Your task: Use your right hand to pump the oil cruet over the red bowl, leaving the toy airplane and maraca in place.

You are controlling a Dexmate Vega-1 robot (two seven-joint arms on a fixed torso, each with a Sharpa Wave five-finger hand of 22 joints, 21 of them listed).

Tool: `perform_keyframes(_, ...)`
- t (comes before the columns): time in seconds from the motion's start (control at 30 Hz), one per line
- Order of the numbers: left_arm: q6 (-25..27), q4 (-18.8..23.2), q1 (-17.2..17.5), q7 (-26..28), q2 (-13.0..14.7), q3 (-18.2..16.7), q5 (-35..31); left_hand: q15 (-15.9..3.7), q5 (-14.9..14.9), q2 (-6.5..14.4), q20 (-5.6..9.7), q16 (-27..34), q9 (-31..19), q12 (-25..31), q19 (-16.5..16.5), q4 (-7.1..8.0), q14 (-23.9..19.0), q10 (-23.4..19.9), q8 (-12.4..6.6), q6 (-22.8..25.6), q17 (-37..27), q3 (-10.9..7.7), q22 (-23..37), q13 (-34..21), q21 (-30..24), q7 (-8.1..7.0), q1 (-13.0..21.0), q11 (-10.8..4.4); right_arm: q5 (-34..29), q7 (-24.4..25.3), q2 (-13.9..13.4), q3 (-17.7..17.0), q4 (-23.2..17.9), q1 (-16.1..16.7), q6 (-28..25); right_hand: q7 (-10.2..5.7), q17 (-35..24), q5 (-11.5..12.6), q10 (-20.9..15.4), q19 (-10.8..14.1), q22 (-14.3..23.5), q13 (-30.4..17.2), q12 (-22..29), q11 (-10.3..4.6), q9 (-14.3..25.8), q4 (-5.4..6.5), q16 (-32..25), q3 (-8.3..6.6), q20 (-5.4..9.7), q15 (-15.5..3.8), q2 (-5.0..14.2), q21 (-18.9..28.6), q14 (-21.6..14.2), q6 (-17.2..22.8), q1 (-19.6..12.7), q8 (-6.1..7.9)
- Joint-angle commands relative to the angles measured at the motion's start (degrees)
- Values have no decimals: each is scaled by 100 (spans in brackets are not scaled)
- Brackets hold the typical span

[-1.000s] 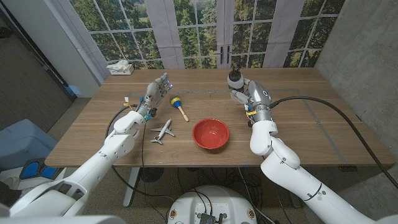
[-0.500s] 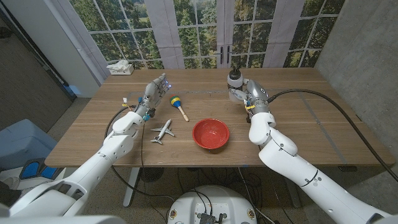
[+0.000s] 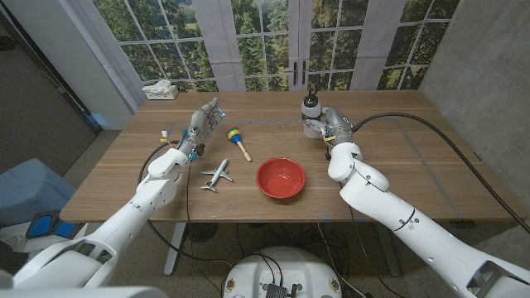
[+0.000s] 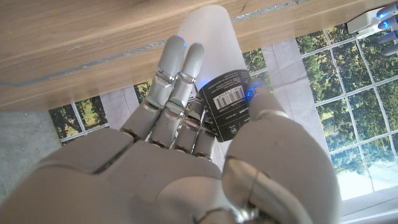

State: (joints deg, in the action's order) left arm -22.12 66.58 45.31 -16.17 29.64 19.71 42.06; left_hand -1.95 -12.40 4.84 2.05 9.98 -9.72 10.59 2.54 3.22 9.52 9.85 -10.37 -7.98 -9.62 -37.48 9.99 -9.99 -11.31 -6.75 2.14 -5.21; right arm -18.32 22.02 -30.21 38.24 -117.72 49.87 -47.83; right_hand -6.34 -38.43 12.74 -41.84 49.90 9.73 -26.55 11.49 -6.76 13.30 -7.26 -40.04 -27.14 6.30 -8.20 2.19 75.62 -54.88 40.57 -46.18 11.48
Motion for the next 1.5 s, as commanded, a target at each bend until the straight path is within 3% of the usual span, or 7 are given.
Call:
perform_keyframes(0.03, 48, -9, 17, 34, 21, -27, 10, -283, -5, 327, -43, 10, -15, -1, 5, -31, 467, 368, -27, -31, -11, -11, 25, -13, -10, -27, -6, -14, 471, 174, 56, 144, 400, -289, -87, -2, -7, 27, 30, 58, 32, -3, 43, -16, -2, 189, 25, -226, 576, -403, 26, -5, -61, -47, 6, 30)
perform_keyframes(0.67, 167, 340, 205, 236, 139, -42, -28, -271, -7, 350, -45, 11, -15, -1, 4, -23, 469, 373, -30, -24, -13, -18, 25, -13, -10, -26, -10, -10, 1032, 597, 137, 133, 931, -342, 224, 14, 36, 24, 135, 27, 14, 36, 27, -7, -12, 207, 193, -221, 566, -393, -54, -88, -34, -143, 93, 16)
perform_keyframes(1.5, 235, 513, 230, 309, 166, 6, -76, -258, -8, 355, -44, 12, -15, 3, 0, -20, 469, 372, -30, -22, -14, -21, 25, -13, -12, -40, -14, -4, 1254, 1082, 218, 115, 1404, -330, 500, 11, 70, 25, 169, 55, 7, 84, 48, 15, -24, 257, 354, -222, 551, -380, -98, -175, -69, -124, 213, 53)
